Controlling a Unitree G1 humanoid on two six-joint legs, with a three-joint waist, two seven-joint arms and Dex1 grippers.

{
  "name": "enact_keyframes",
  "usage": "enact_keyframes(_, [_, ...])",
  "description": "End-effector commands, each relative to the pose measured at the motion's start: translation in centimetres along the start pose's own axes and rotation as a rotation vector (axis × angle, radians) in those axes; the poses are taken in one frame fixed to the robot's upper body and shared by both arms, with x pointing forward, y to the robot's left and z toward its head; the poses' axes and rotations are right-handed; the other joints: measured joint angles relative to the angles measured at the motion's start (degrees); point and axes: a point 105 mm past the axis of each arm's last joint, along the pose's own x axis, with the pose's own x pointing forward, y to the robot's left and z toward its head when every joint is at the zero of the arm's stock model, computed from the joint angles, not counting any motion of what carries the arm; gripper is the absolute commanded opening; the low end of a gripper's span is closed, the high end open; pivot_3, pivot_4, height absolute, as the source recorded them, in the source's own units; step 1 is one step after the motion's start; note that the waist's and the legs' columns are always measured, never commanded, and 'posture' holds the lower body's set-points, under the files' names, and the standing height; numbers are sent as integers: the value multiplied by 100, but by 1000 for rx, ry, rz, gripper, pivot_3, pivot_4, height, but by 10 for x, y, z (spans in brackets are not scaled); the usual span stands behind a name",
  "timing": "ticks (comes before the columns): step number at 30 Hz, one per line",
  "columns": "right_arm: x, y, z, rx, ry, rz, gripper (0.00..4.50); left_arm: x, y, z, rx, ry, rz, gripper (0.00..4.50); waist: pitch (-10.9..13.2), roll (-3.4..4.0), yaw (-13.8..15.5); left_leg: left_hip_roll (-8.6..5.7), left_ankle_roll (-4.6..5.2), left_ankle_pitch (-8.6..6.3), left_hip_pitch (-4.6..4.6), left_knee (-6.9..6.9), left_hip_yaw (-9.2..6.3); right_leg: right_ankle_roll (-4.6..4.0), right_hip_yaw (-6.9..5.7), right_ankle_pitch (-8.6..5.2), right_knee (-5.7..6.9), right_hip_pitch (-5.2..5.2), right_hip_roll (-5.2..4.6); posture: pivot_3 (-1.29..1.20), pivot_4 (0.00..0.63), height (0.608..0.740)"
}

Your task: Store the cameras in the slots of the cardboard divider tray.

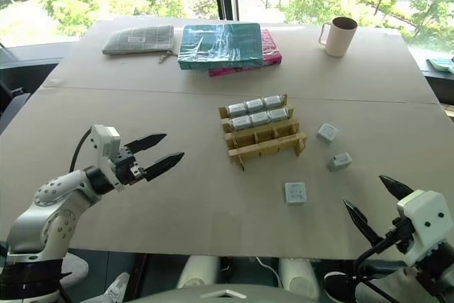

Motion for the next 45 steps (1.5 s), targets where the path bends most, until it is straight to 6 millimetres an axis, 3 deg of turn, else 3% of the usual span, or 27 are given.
enact_keyframes(1, [1,-1,10,-88,-3,23,4500,-4,-4,16,44,-46,-51,4440,0,0,0,0,0,0,0,0,0,0,0,0,0,0,0,0,150,740])
enact_keyframes(5, [18,5,21,-129,15,142,4500,-3,-15,30,54,-165,-166,4440,-4,-9,-17,-3,4,-3,2,4,11,9,3,-2,-5,1,0,0,150,740])
enact_keyframes(9, [25,9,26,-219,21,219,4500,-14,-37,24,67,-103,-380,4440,-5,-10,5,-2,5,-2,5,8,2,14,-2,-6,-4,12,14,0,150,740])
enact_keyframes(13, [29,21,20,-277,52,359,4500,-26,-56,18,101,-54,-559,4440,-6,-10,13,-1,13,-1,2,6,5,18,-2,-8,-13,14,17,0,150,740])
enact_keyframes(20, [43,51,6,-220,58,570,4500,-29,-66,18,103,-34,-677,4440,-13,-22,10,1,11,-6,5,13,-2,25,-9,-10,-23,22,17,0,150,740])
enact_keyframes(23, [55,52,-1,-215,46,564,4500,-29,-67,18,122,-26,-695,4440,-13,-23,7,2,10,-6,6,15,-3,25,-11,-11,-23,23,18,0,150,740])
enact_keyframes(28, [65,37,15,-260,2,501,4500,-33,-64,16,127,-30,-688,4440,-13,-23,10,2,17,-3,5,16,-3,26,-12,-10,-24,23,18,0,150,740])
enact_keyframes(33, [64,1,29,-429,52,499,4500,-36,-63,13,125,-39,-680,4440,-13,-23,15,1,20,-2,7,20,0,26,-11,-9,-24,32,19,0,150,740])
enact_keyframes(39, [78,-33,22,-560,132,517,4500,-36,-60,19,135,-59,-681,4440,-12,-23,9,2,21,-2,9,21,-7,25,-18,-10,-24,37,20,0,150,740])
enact_keyframes(45, [91,-47,5,-584,187,567,4500,-39,-59,19,140,-61,-679,4440,-11,-21,5,3,36,3,8,24,-5,22,-16,-8,-25,39,23,0,150,740])
